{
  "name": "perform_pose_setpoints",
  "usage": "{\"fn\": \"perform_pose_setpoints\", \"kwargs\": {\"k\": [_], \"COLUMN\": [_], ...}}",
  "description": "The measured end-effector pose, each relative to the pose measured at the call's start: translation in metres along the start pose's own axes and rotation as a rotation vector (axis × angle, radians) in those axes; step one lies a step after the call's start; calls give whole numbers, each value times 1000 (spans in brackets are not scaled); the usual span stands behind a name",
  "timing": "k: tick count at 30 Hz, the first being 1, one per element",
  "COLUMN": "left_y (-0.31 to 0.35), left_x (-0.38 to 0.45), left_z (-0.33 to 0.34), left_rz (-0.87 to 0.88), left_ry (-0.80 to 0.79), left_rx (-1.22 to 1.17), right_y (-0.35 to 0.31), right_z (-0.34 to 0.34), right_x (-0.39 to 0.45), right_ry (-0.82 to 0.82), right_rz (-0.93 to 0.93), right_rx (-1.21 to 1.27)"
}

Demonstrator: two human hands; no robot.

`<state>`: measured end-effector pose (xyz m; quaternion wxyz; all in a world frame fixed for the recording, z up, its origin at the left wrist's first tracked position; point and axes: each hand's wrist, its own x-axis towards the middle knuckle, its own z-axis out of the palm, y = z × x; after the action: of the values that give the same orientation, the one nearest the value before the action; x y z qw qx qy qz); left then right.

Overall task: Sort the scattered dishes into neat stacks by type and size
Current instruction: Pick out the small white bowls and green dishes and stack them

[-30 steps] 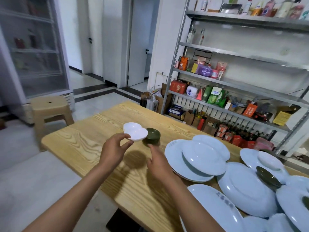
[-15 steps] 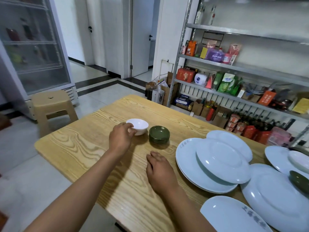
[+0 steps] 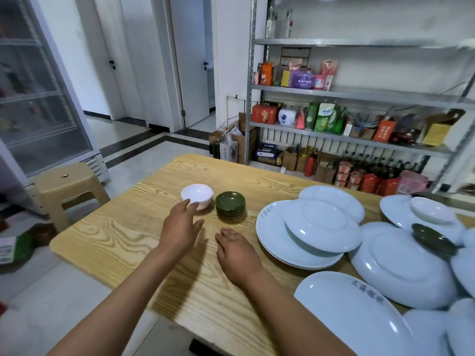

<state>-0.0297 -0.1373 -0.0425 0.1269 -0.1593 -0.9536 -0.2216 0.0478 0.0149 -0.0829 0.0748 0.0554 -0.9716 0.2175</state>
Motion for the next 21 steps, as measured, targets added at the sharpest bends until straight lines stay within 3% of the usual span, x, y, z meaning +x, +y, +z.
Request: {"fn": "perform_pose_setpoints", "kwargs": {"k": [5,10,14,21], "left_y": [32,67,116,222], "left_x": [-32,-43,-44,-59], "left_z": [-13,-27,-28,3], "left_rz": [240,361,453,544], "left_ry": [-6,39,78,2], "left_rx": [105,101,14,-71], "right_y": [-9,-1,41,141], "right_z": [-10,-59,-119,-209], "right_x": [-12,-32,-61,-129], "right_ry": [-65,91,189,410], "right_rz": [-2,6,69,371], "right_rx": [-51,7,4,-118]}}
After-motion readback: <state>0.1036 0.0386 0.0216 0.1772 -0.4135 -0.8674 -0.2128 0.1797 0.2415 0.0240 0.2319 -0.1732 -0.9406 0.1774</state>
